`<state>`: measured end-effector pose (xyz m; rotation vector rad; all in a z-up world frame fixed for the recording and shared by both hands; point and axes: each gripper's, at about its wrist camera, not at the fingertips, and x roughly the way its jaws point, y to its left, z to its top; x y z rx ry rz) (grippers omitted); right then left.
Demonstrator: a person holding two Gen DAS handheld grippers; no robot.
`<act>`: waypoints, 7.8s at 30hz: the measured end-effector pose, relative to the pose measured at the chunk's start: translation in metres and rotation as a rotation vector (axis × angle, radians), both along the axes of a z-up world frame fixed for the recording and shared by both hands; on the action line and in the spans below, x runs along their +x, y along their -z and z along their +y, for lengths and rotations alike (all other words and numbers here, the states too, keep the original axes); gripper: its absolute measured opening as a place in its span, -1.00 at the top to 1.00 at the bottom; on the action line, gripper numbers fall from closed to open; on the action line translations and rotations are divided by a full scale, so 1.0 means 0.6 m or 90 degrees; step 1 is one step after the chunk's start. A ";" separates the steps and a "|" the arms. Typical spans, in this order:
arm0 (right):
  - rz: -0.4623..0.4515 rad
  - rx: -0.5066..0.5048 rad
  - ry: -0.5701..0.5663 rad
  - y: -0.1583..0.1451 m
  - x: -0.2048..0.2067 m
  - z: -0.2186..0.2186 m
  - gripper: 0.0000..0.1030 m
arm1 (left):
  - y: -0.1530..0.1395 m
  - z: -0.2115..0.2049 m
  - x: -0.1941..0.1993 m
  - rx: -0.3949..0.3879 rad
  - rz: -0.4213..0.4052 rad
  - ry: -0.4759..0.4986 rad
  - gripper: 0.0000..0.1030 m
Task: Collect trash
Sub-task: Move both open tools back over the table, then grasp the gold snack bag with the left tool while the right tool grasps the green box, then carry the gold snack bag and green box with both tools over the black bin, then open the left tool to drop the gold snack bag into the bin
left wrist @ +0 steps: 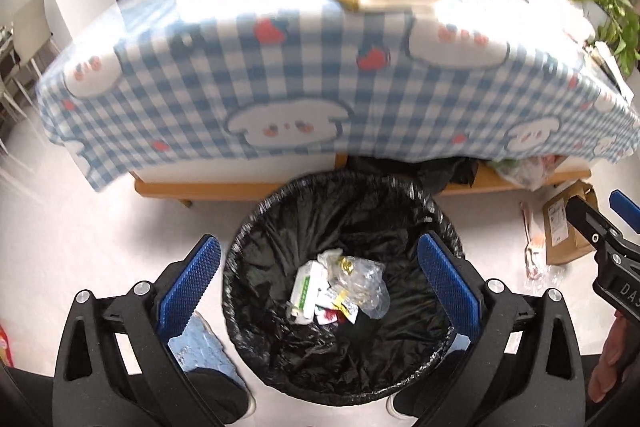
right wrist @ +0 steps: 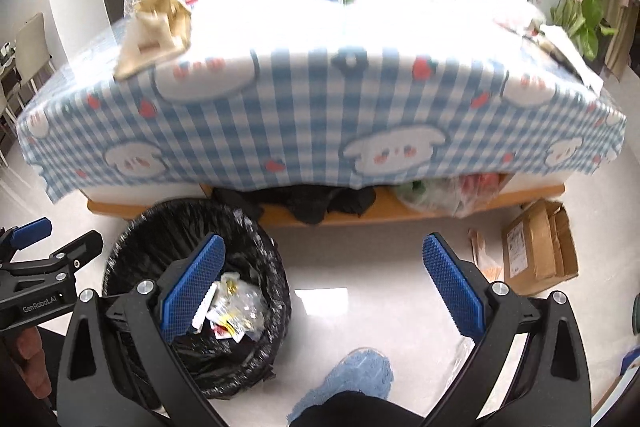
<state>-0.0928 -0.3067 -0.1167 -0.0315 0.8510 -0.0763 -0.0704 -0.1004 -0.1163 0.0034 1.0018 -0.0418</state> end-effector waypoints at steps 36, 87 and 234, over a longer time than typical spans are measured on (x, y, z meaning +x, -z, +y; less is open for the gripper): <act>-0.104 0.001 -0.009 -0.207 0.198 -0.007 -0.85 | -0.195 -0.022 0.189 -0.020 -0.042 -0.029 -0.89; 0.030 0.008 0.034 -0.119 0.611 -0.041 0.14 | -0.136 -0.051 0.411 -0.013 0.049 0.037 0.95; 0.114 0.001 -0.010 0.099 -0.017 0.063 0.14 | 0.084 0.054 -0.012 -0.028 0.043 0.053 -0.88</act>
